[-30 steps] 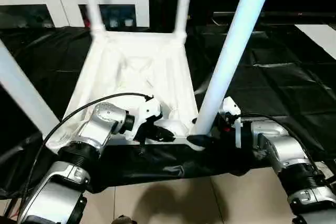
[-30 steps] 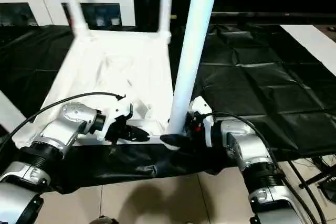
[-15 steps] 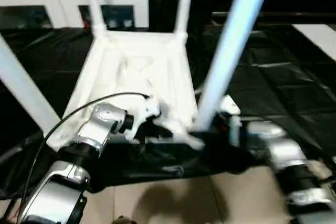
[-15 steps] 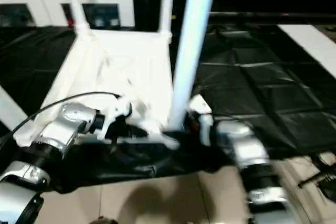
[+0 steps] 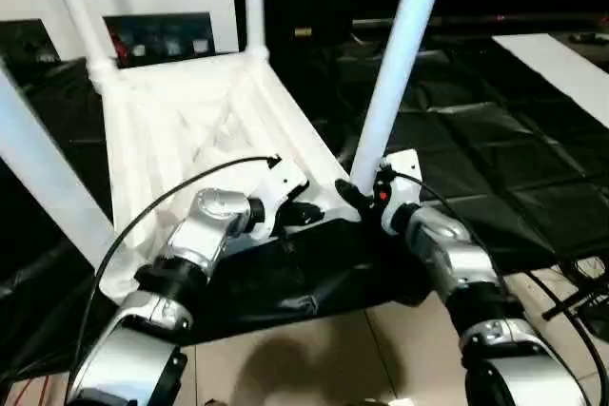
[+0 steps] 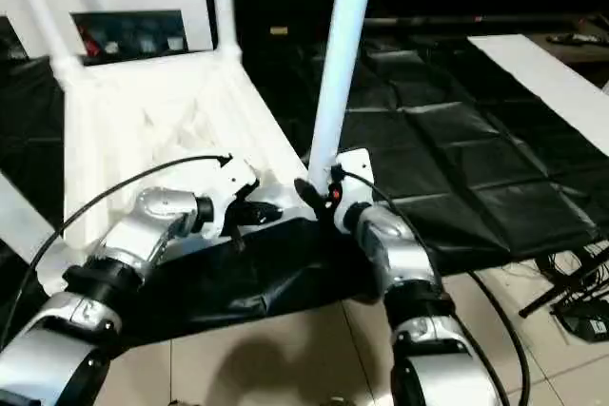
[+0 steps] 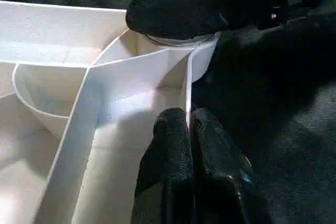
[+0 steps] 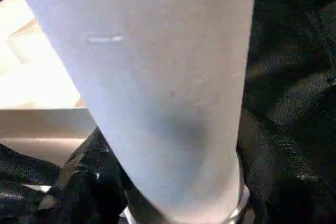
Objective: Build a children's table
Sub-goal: Rotate leg to tighten
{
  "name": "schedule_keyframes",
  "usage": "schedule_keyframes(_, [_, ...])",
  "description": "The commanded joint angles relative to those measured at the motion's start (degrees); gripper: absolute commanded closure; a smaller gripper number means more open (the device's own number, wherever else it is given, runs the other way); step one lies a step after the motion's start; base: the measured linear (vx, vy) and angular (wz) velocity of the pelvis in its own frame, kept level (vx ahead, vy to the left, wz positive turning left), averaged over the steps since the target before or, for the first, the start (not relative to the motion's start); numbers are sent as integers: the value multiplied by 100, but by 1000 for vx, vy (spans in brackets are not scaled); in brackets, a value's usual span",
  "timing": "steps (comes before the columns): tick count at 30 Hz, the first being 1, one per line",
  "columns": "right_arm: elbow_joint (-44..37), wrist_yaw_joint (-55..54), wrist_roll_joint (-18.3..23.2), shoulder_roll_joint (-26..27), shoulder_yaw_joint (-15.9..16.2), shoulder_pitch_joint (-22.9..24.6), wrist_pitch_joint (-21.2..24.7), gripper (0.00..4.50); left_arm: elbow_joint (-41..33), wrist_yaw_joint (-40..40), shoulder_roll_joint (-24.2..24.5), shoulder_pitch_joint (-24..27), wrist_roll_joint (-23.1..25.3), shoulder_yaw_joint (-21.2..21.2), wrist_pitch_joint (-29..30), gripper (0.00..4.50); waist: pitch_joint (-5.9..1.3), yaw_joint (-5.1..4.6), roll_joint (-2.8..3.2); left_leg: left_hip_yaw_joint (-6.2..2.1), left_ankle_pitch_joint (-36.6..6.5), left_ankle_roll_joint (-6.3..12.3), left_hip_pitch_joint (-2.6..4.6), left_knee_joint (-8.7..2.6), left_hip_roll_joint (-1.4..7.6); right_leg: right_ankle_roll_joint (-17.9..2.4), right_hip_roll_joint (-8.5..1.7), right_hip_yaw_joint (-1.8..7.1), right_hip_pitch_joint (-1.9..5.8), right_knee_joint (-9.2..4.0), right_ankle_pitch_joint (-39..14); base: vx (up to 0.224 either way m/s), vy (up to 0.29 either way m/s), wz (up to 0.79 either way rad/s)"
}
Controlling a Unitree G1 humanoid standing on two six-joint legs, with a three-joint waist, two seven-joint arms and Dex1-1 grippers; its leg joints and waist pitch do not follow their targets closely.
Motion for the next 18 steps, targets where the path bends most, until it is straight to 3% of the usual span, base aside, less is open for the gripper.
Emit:
schedule_keyframes(1, [280, 462, 62, 445, 360, -37, 219, 112, -448, -158, -434, -54, -246, -216, -132, 450, -348, 20, 20, -24, -1804, 88, 93, -365, 13, -1156, -167, 134, 215, -486, -1423, 0, 0, 0])
schedule_keyframes(3, [191, 732, -21, 297, 503, -10, 160, 93, -437, -244, -373, -43, -249, -230, -166, 450, -348, 19, 23, -19, -1781, 105, 98, -363, 16, -1186, -161, 134, 218, -483, -1347, 0, 0, 0])
schedule_keyframes(4, [-15, 1249, -129, 46, 754, 96, 90, 83, -401, -396, -283, -52, -254, -259, -228, 450, -353, 34, 17, -21, -1748, 135, 92, -358, 14, -1199, -154, 126, 242, -474, -1255, 0, 0, 0])
schedule_keyframes(11, [-523, 2686, -96, -654, 1079, 340, -121, 83, -373, -1294, 148, -87, -308, -421, -394, 450, -366, 122, 15, 0, -1481, 310, 92, -330, 22, -1333, -172, 137, 268, -435, -854, 0, 0, 0])
schedule_keyframes(15, [-743, 3304, -16, -916, 1201, 460, 20, 83, -373, -1655, 363, -91, -308, -468, -422, 450, -357, 162, 29, 18, -1468, 348, 111, -327, 45, -1434, -152, 130, 261, -411, -716, 0, 0, 0])
schedule_keyframes(18, [-1072, 3933, 56, -1216, 1397, 621, 307, 83, -339, -2122, 564, -117, -342, -501, -543, 450, -343, 254, 13, 24, -1540, 312, 125, -341, 60, -1385, -161, 130, 255, -420, -936, 0, 0, 0])
